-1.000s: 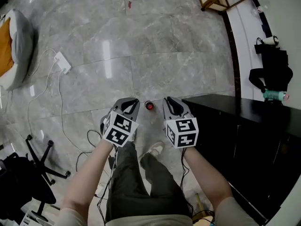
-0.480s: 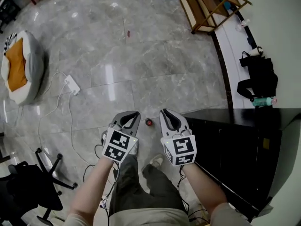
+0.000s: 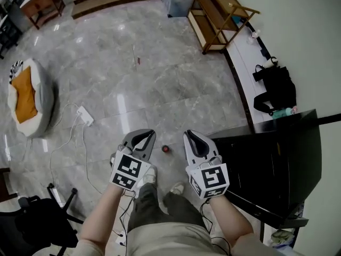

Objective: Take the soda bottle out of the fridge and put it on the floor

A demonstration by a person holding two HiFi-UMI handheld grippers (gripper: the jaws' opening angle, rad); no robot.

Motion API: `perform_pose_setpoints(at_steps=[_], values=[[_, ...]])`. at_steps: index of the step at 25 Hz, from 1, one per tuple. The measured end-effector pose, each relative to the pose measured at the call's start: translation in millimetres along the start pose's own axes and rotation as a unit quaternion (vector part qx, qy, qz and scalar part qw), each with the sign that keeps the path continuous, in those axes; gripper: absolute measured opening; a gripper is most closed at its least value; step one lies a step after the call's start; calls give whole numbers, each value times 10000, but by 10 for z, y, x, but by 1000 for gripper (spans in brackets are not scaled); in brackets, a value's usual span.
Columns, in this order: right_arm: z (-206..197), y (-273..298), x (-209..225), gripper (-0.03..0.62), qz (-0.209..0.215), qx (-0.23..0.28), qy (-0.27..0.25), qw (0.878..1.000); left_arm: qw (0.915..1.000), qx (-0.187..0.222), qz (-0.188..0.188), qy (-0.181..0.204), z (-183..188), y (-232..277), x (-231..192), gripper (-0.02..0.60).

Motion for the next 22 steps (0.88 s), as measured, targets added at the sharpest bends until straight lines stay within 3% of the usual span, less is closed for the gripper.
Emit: perform_pose_setpoints(at_steps=[11,15,22], values=[[1028,-1163,110,15,-290,743,85,9968,9950,733,-246,632,1168,-755,646,8],[1415,-1558,137,15,-478,1182,-98,9918,9891,1040,-333,987,1549,-1073,895,8],[1696,-2062,182,15,-780,1508,-268,9851,9774,1515,-261,1449,1990,-1538,1235,8]])
Point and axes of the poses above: the fingertips, and each gripper's own axes: y forward along the fingers, x to its right, z out of its top, the point moved 2 cm from there along -y, backward along the fingers, and after that the axes turned 7 degrees about -z, right-handed, at the moved point
